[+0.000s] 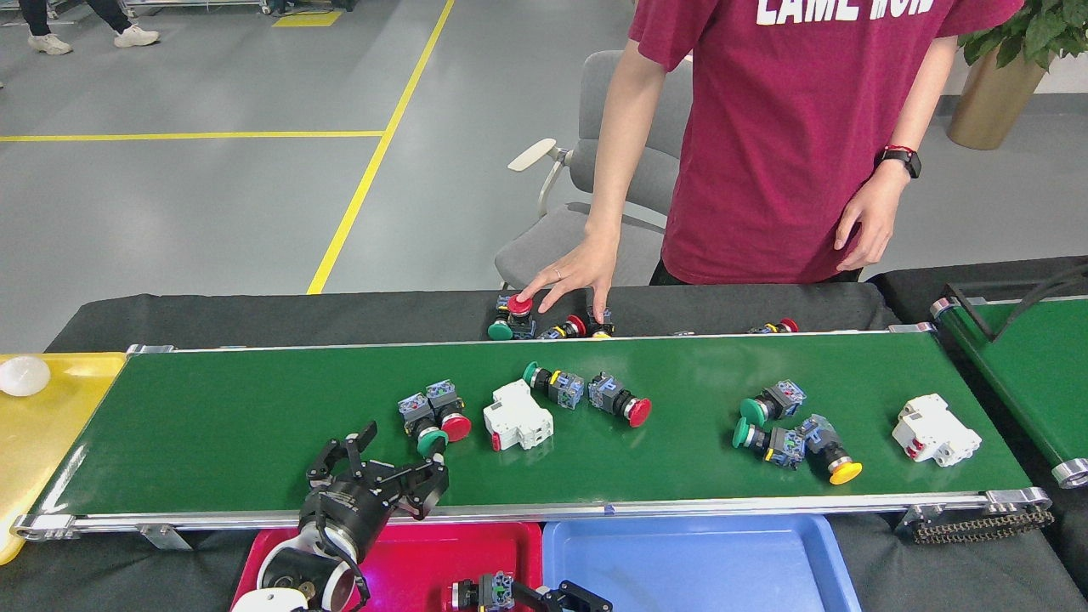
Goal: Pick switch part from conveyor to tray
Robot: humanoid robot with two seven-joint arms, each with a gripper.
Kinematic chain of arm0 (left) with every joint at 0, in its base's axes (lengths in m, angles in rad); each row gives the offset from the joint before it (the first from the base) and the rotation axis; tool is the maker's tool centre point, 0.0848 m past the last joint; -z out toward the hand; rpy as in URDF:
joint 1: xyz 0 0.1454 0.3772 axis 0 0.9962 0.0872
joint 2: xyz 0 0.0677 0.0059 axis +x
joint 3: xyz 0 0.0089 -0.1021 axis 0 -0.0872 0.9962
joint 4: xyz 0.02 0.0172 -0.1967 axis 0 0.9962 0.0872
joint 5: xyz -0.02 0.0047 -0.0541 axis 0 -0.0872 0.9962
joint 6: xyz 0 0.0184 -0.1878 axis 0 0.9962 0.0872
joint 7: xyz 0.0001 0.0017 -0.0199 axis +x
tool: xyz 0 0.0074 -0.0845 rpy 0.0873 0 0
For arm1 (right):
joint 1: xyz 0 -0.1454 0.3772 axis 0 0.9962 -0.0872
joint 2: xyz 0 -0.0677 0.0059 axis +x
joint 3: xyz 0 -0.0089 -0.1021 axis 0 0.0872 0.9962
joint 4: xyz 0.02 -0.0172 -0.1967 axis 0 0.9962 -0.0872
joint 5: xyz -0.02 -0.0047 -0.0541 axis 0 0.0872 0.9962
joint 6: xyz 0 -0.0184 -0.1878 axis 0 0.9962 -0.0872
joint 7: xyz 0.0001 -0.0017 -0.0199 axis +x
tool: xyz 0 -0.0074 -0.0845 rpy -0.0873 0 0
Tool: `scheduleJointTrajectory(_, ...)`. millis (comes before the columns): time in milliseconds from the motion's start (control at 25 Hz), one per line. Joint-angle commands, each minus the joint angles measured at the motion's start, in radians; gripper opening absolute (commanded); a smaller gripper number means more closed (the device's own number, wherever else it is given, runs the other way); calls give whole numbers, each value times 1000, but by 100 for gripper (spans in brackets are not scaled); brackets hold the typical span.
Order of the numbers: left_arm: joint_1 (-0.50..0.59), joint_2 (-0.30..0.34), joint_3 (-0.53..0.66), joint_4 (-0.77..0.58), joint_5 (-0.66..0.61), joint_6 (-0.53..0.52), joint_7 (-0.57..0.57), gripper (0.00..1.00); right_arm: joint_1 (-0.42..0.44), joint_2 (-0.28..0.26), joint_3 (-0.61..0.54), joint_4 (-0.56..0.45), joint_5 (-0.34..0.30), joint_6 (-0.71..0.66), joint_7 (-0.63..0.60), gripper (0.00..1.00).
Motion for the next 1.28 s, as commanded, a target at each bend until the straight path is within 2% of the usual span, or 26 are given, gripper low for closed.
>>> scheduleJointTrajectory(0,-25,12,8,12,2,3,8,100,-9,2,-24,-56,-5,6,1,96)
scheduleJointTrajectory(160,-28,15,11,30,2,3,10,100,-6,6,-228,-88,-5,5,-22,95)
scheduleJointTrajectory(321,-45,15,16,56,2,8,10,100,-7,8,-429,-89,-7,5,-110,95)
scheduleJointTrajectory(481,-121,17,14,159,2,126,18,95,-7,10,-616,-88,-8,5,-191,95)
scheduleJointTrajectory(521,-141,17,14,191,2,147,21,92,-6,10,-649,-88,-10,6,-200,95)
scheduleJointTrajectory(561,-164,20,14,228,2,172,35,83,-4,11,-696,-88,-13,6,-211,95)
scheduleJointTrajectory(601,-178,32,14,262,2,187,65,69,0,11,-734,-88,-17,6,-217,95)
scheduleJointTrajectory(641,-184,40,14,282,2,195,94,60,3,13,-756,-88,-20,6,-219,95)
scheduleJointTrajectory(681,-186,51,14,303,2,195,146,44,8,19,-788,-88,-20,8,-219,95)
scheduleJointTrajectory(721,-186,55,14,313,2,195,174,35,14,22,-807,-85,-20,9,-219,95)
scheduleJointTrajectory(761,-187,58,16,319,5,195,197,21,31,26,-822,-85,-20,22,-219,95)
scheduleJointTrajectory(881,-186,58,16,326,40,195,209,8,62,28,-822,-74,-20,40,-222,95)
scheduleJointTrajectory(1162,-170,61,10,310,60,179,211,6,62,37,-747,-57,-11,91,-219,95)
scheduleJointTrajectory(1242,-154,67,11,274,59,127,211,6,58,37,-735,-57,-7,109,-217,94)
